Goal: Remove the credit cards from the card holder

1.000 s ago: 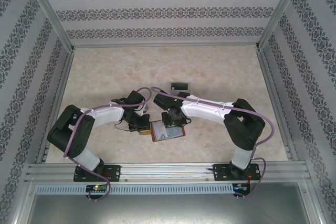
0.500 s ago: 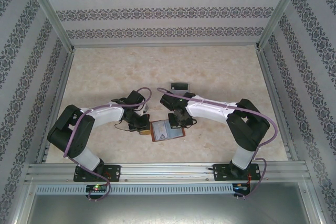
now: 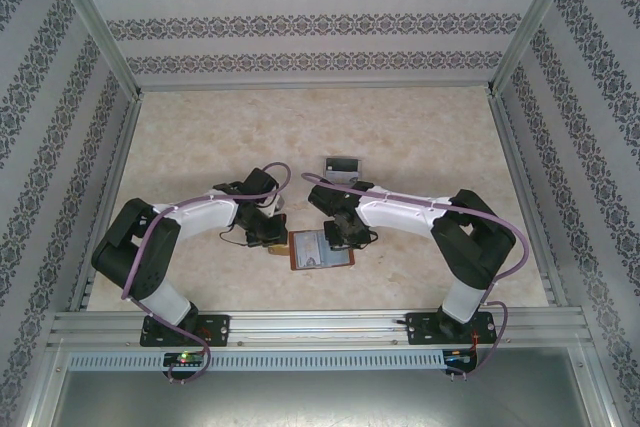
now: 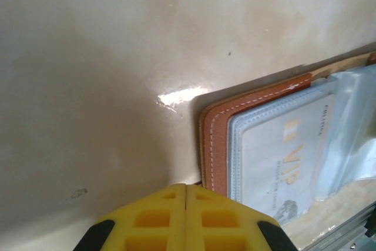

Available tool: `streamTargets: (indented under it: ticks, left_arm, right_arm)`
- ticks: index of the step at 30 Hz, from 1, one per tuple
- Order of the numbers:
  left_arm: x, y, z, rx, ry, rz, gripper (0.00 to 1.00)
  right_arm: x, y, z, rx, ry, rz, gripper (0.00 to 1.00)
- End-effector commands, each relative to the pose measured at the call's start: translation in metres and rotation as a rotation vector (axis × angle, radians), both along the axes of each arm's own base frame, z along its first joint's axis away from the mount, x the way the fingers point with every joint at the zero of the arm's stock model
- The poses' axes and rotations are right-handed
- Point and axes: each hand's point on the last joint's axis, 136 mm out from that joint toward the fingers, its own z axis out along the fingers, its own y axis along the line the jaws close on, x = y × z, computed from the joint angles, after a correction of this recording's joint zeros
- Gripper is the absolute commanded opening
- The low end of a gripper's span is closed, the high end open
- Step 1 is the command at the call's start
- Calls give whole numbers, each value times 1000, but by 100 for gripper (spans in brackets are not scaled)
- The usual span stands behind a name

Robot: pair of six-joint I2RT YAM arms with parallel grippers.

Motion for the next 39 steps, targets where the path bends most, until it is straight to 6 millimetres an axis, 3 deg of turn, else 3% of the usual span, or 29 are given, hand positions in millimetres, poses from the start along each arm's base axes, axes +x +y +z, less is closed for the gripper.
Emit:
streamTargets:
  ticks: [1,5,13,24,33,39]
  left_arm:
    - [5,2,18,-1,-32,-4,4]
    - [8,-2,33,-20,-57,1,4]
    - [9,-17,46,-41,-71,-12,5]
    - [6,-43,36,-62,-53,-32,4]
    - [-1,-48,13,-59,-11,-39,4]
    - [-6,-42,5,-30,-4,-41,2]
  right_arm:
    - [3,-13,12,-35,-33,-12,27]
    - [5,-22,14,-66,-45,-10,35]
    - [7,-30,16,-71,-46,-12,37]
    - [11,-28,35,-7,-81,-20,39]
    - [14,7,56,208,-87,-21,33]
    - [12,39,53,357,-31,-12,28]
